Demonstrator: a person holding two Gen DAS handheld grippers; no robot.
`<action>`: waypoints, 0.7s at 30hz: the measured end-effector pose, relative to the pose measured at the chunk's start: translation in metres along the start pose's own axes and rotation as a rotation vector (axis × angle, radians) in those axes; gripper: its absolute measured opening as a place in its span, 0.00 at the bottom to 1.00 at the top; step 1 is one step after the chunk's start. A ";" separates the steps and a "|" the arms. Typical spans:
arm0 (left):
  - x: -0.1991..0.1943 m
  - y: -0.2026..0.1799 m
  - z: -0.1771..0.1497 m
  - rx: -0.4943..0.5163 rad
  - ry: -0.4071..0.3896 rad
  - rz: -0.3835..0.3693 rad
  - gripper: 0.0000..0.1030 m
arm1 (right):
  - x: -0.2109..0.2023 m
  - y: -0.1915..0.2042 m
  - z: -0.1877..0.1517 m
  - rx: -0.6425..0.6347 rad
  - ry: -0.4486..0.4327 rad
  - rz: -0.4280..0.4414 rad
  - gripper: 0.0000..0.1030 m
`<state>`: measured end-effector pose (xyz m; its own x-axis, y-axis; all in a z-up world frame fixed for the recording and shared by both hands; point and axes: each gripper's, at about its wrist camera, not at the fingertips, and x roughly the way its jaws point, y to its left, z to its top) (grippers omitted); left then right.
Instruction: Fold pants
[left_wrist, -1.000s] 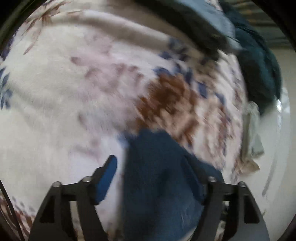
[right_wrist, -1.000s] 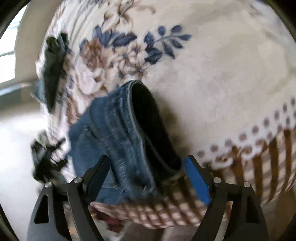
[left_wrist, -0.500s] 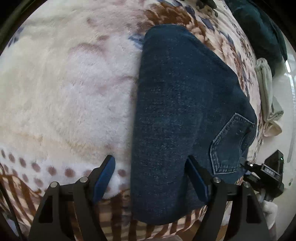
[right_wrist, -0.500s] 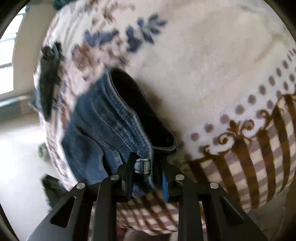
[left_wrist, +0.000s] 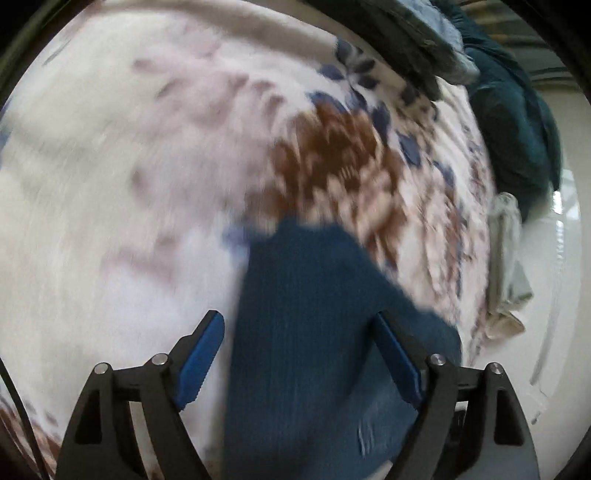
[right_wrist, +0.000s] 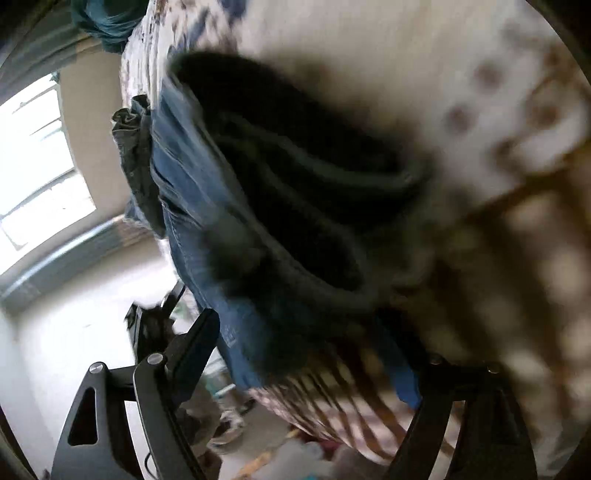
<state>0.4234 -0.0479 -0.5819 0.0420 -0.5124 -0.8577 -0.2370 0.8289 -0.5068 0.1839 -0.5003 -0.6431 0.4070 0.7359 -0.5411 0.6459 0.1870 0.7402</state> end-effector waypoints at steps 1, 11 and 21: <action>0.004 -0.001 0.008 -0.003 0.003 -0.006 0.79 | 0.013 0.002 0.001 -0.014 -0.007 0.001 0.83; 0.016 0.050 0.048 -0.155 -0.008 -0.126 0.11 | 0.044 0.000 0.006 0.025 -0.152 0.055 0.66; -0.026 0.042 -0.008 -0.083 0.021 -0.263 0.80 | 0.065 0.017 0.010 -0.027 -0.116 0.047 0.73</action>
<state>0.4043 -0.0013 -0.5803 0.0924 -0.7127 -0.6954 -0.2991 0.6462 -0.7021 0.2276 -0.4555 -0.6702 0.5097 0.6641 -0.5470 0.6074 0.1725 0.7755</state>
